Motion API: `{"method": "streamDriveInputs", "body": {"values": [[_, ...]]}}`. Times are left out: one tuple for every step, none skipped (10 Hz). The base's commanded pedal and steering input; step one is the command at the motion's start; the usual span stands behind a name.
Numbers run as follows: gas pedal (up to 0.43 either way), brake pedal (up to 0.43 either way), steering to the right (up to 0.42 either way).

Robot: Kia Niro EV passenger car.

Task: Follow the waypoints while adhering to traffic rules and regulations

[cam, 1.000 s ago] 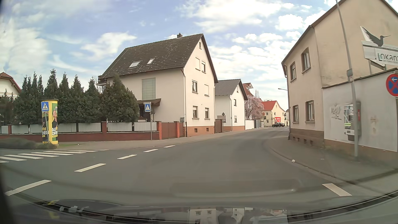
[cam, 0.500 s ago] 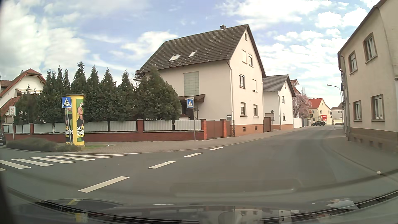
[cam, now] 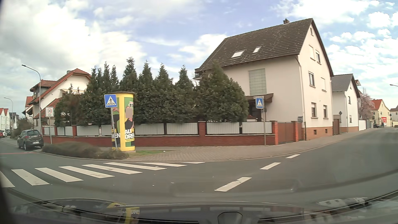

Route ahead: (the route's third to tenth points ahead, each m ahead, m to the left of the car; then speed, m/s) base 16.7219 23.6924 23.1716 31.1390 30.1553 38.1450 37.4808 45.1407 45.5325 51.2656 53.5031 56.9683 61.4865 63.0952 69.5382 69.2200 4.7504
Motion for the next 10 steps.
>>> {"method": "streamDriveInputs", "body": {"values": [[0.087,0.0,-0.545],[0.11,0.0,-0.567],[0.13,0.0,-0.587],[0.13,0.0,-0.604],[0.15,0.0,-0.616],[0.169,0.0,-0.625],[0.169,0.0,-0.628],[0.169,0.0,-0.627],[0.169,0.0,-0.617],[0.169,0.0,-0.589]]}}
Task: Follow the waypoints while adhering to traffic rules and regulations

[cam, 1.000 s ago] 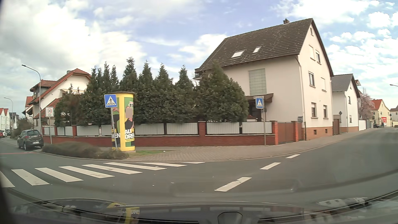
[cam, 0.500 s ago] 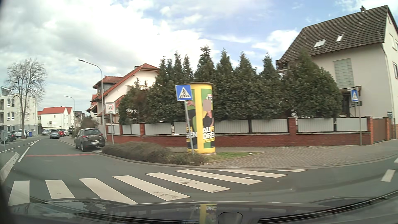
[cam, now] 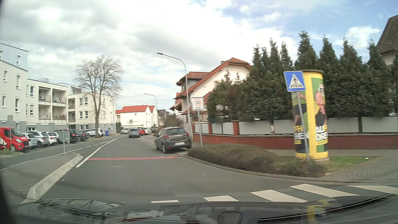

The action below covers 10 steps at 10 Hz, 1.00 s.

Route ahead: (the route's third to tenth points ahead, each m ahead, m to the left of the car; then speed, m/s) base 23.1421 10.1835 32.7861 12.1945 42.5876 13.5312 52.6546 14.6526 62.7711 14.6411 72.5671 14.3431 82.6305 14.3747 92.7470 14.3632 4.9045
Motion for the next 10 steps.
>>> {"method": "streamDriveInputs", "body": {"values": [[0.169,0.0,-0.552],[0.169,0.0,-0.494],[0.169,0.0,-0.435],[0.169,0.0,-0.38],[0.169,0.0,-0.323],[0.169,0.0,-0.259],[0.169,0.0,-0.197],[0.169,0.0,-0.145],[0.169,0.0,-0.094],[0.169,0.0,-0.059]]}}
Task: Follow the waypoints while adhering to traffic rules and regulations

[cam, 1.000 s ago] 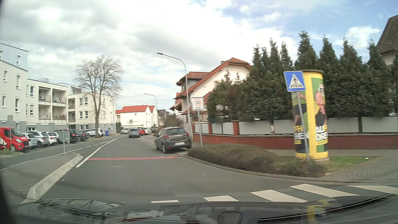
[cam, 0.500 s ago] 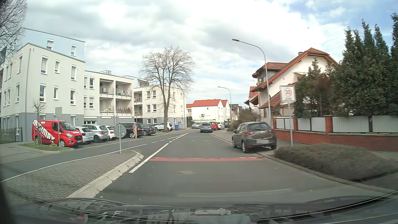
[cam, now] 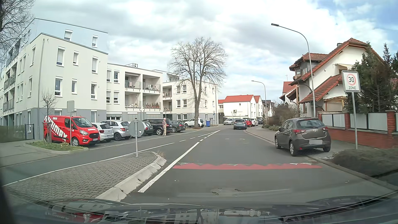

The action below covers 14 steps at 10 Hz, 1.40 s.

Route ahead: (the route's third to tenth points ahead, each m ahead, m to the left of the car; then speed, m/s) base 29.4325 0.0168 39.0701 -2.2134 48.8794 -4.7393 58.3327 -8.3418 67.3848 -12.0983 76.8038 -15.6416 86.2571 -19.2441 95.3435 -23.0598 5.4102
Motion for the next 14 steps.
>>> {"method": "streamDriveInputs", "body": {"values": [[0.169,0.0,-0.029],[0.169,0.0,-0.015],[0.169,0.0,-0.004],[0.177,0.0,0.004],[0.177,0.0,0.009],[0.189,0.0,0.014],[0.189,0.0,0.013],[0.189,0.0,0.011],[0.209,0.0,0.01],[0.209,0.0,0.009],[0.209,0.0,0.009],[0.209,0.0,0.008],[0.209,0.0,0.007],[0.209,0.0,0.007]]}}
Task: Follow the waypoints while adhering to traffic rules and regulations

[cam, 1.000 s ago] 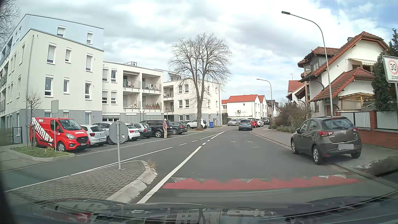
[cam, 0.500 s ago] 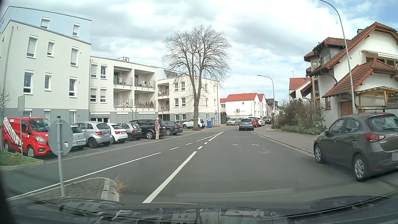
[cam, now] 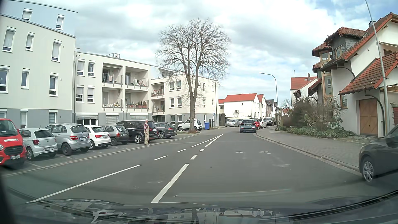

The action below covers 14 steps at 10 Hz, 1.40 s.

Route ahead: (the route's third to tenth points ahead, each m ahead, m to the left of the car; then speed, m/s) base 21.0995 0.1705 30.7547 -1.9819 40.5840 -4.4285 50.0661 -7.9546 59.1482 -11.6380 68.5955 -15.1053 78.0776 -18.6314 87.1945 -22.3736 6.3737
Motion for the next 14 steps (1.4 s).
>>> {"method": "streamDriveInputs", "body": {"values": [[0.209,0.0,0.007],[0.209,0.0,0.007],[0.209,0.0,0.006],[0.209,0.0,0.005],[0.209,0.0,0.005],[0.209,0.0,0.003],[0.209,0.0,0.002],[0.209,0.0,0.001],[0.209,0.0,0.0],[0.209,0.0,0.0],[0.209,0.0,0.0],[0.209,0.0,0.0],[0.209,0.0,0.0],[0.189,0.0,0.0]]}}
